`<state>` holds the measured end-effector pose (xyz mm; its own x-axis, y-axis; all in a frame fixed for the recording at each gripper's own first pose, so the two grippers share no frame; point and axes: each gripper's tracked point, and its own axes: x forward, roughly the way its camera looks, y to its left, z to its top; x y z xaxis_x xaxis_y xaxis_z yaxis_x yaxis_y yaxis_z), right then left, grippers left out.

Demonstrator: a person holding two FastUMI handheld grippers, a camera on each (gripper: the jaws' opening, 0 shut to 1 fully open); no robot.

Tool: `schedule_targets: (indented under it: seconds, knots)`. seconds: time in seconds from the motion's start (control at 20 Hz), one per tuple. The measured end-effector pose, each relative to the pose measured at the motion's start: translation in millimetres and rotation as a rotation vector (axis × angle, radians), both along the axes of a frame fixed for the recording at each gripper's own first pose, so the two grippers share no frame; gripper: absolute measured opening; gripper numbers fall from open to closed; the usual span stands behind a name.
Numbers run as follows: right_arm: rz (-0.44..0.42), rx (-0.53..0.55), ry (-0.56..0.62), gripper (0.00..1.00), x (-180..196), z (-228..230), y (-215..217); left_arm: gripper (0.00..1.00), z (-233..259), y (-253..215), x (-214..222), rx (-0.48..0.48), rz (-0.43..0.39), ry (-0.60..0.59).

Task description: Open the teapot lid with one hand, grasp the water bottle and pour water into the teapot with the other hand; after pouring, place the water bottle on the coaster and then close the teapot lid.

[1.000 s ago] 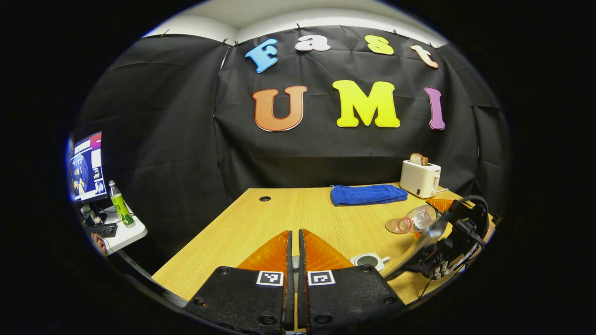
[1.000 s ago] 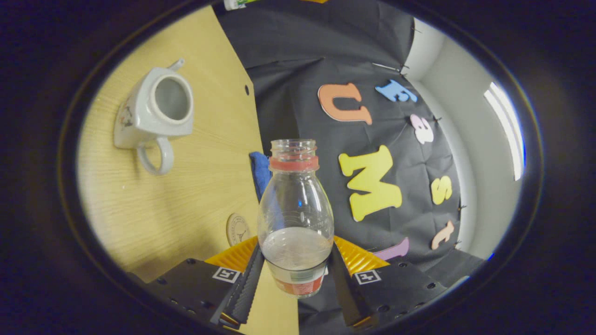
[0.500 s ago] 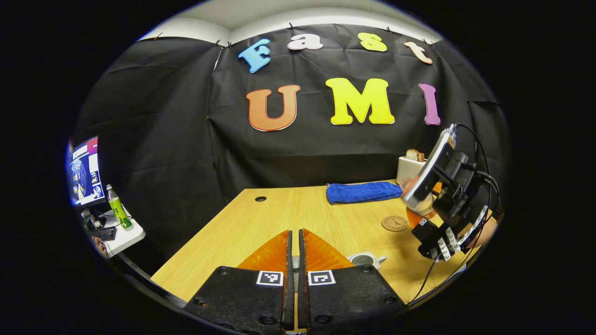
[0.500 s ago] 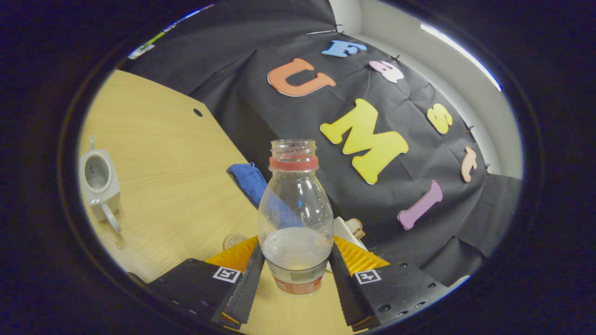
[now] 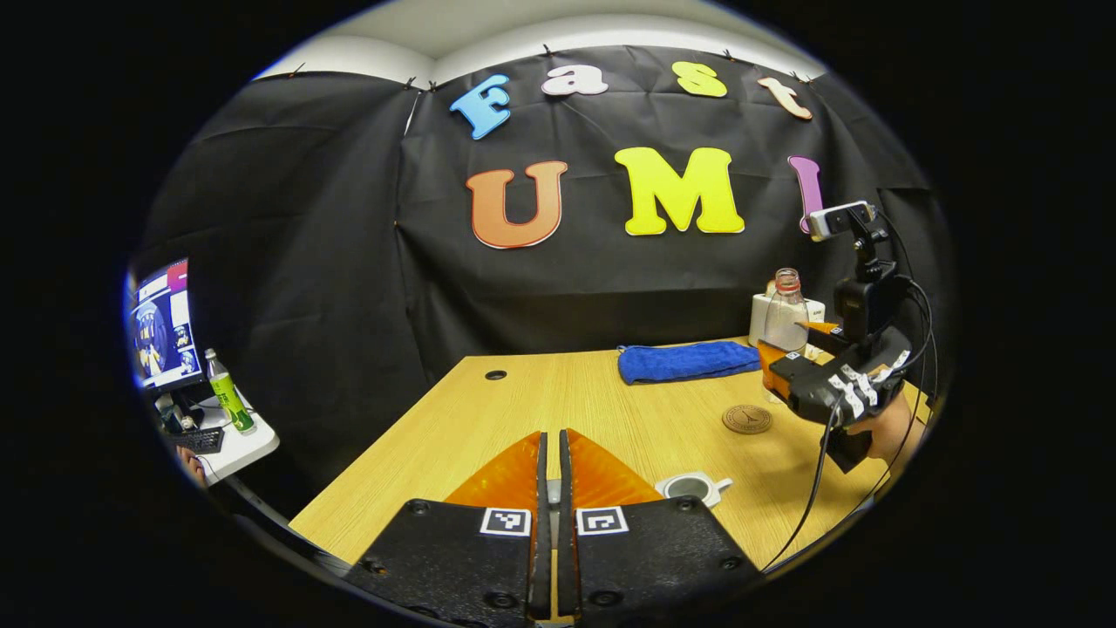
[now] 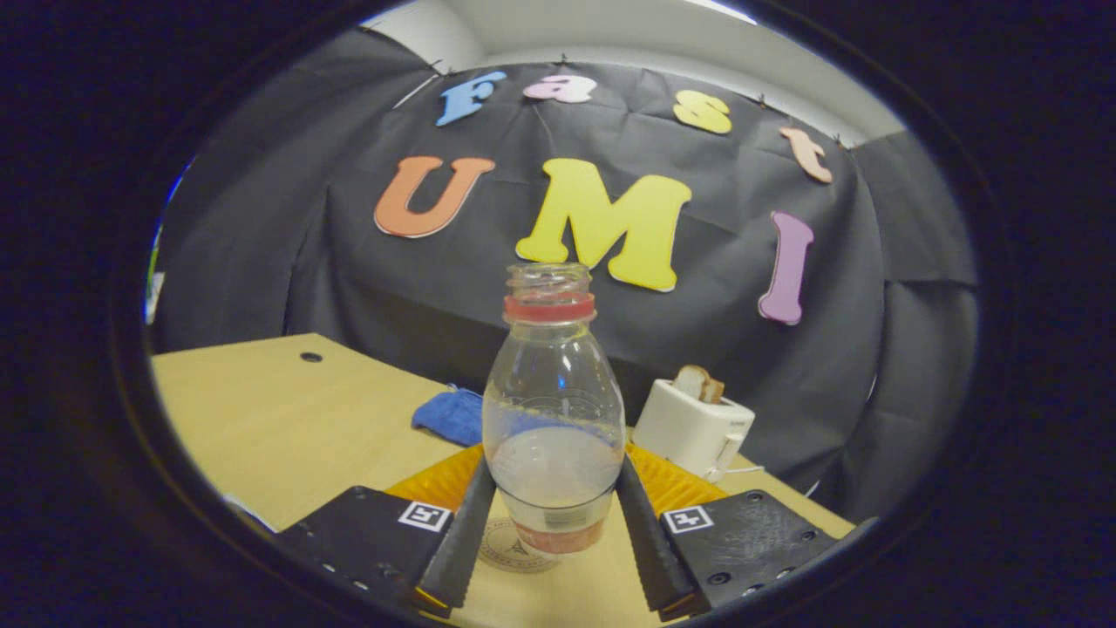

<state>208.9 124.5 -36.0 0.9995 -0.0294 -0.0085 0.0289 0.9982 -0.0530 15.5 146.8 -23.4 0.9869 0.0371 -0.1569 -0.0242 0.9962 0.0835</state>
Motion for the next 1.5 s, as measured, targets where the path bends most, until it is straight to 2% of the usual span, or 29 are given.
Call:
schedule_targets:
  seconds: [0.1, 0.35, 0.8, 1.0, 1.1, 1.2, 1.25, 1.5]
  knots:
    - [0.018, 0.086, 0.04, 0.74, 13.2, -8.6, 3.0, 0.05, 1.1, 3.4, -1.1, -0.003, 0.005, -0.004]
    - [0.026, 0.172, 0.136, 0.75, 40.4, -38.7, 4.7, 0.05, -4.8, 8.1, 3.4, -0.002, 0.003, 0.007]
    - [0.019, 0.155, 0.141, 0.75, 46.8, -40.0, -2.8, 0.05, -10.8, 13.2, 6.6, -0.015, 0.011, 0.023]
    - [0.048, 0.162, 0.18, 0.77, 48.7, -47.3, -1.3, 0.06, -12.6, 4.1, 7.8, -0.022, -0.014, 0.029]
    - [0.073, 0.188, 0.189, 0.82, 45.9, -46.4, -0.6, 0.06, -14.5, 1.7, 9.5, -0.021, -0.021, 0.035]
    - [0.081, 0.192, 0.178, 0.94, 43.9, -43.2, -2.4, 0.05, -17.1, 2.2, 10.2, -0.022, -0.019, 0.039]
    - [0.073, 0.188, 0.174, 0.96, 42.0, -42.1, -5.7, 0.05, -18.0, 1.7, 11.3, -0.024, -0.019, 0.041]
    - [0.1, 0.183, 0.137, 0.96, 16.3, -26.5, -13.9, 0.05, -14.4, -11.4, 11.4, -0.032, -0.05, 0.03]
